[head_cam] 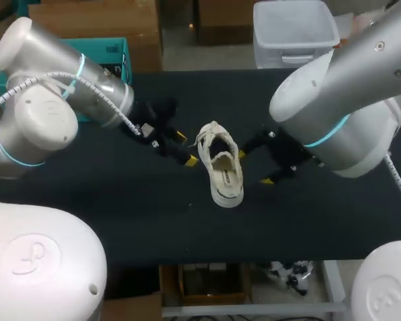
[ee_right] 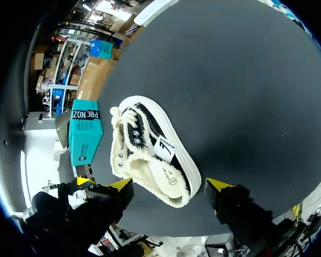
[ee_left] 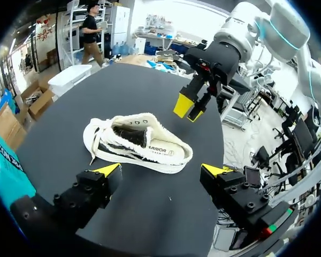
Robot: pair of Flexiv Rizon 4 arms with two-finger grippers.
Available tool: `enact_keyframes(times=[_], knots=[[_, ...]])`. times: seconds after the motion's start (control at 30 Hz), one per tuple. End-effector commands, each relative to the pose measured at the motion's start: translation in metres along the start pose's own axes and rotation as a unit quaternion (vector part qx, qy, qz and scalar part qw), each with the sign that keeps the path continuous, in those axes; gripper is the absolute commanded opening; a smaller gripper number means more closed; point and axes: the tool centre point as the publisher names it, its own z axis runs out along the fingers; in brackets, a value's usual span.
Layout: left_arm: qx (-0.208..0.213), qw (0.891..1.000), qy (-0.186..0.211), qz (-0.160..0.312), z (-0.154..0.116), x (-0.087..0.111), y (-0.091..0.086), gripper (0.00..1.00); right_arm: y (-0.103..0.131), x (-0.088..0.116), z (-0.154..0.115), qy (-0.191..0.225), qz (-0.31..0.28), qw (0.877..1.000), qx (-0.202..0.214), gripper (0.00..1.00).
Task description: Open the shoe tongue, take the insole out of the shoe, put the insole back into the shoe, and pack the shoe into the shoebox
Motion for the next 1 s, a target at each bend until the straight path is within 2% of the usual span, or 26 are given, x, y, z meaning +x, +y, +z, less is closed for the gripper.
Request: enact_keyframes(times=[0.03, 0.17, 0.2, 0.27, 0.3, 0.33, 0.6, 0.67, 0.73, 0.83, 0.87, 0.9, 0.93, 0.97, 1.0], knots=[[-0.025, 0.994, -0.069, -0.080, -0.002, 0.011, 0.000, 1.00, 0.011, -0.011, -0.015, -0.005, -0.043, 0.999, 0.026, 1.00], [-0.047, 0.984, -0.117, -0.128, -0.003, 0.012, 0.005, 1.00, 0.022, -0.014, -0.025, -0.027, -0.091, 0.995, 0.024, 1.00], [-0.051, 0.979, -0.147, -0.132, -0.006, 0.012, 0.006, 1.00, 0.024, -0.015, -0.027, -0.034, -0.106, 0.993, 0.029, 1.00], [-0.074, 0.960, -0.243, -0.114, -0.011, 0.009, 0.009, 1.00, 0.030, -0.015, -0.033, -0.051, -0.139, 0.988, 0.049, 1.00], [-0.074, 0.960, -0.243, -0.114, -0.011, 0.009, 0.009, 1.00, 0.031, -0.014, -0.036, -0.055, -0.161, 0.983, 0.068, 1.00], [-0.074, 0.960, -0.243, -0.114, -0.011, 0.009, 0.009, 1.00, 0.032, -0.012, -0.041, -0.066, -0.157, 0.982, 0.084, 1.00], [-0.074, 0.960, -0.243, -0.114, -0.011, 0.009, 0.009, 1.00, 0.032, -0.012, -0.041, -0.066, -0.157, 0.982, 0.084, 1.00], [-0.098, 0.947, -0.265, -0.152, 0.008, 0.010, 0.005, 1.00, 0.032, -0.012, -0.041, -0.066, -0.157, 0.982, 0.084, 1.00], [-0.117, 0.936, -0.271, -0.192, 0.020, 0.010, 0.002, 1.00, 0.038, -0.015, -0.033, -0.069, -0.162, 0.979, 0.106, 1.00], [-0.138, 0.919, -0.275, -0.246, 0.028, 0.008, 0.001, 1.00, 0.038, -0.021, -0.034, -0.077, -0.214, 0.967, 0.118, 1.00], [-0.138, 0.909, -0.286, -0.270, 0.030, 0.007, 0.000, 1.00, 0.037, -0.022, -0.036, -0.077, -0.232, 0.962, 0.119, 1.00], [-0.141, 0.904, -0.288, -0.282, 0.031, 0.006, 0.000, 1.00, 0.035, -0.022, -0.038, -0.083, -0.241, 0.959, 0.120, 1.00], [-0.143, 0.901, -0.290, -0.288, 0.032, 0.005, 0.001, 1.00, 0.035, -0.024, -0.041, -0.096, -0.263, 0.951, 0.128, 1.00], [-0.143, 0.887, -0.306, -0.316, 0.034, 0.001, 0.001, 1.00, 0.036, -0.026, -0.043, -0.101, -0.272, 0.949, 0.127, 1.00], [-0.146, 0.885, -0.301, -0.322, 0.035, -0.001, 0.001, 1.00, 0.036, -0.027, -0.046, -0.109, -0.276, 0.946, 0.127, 1.00]])
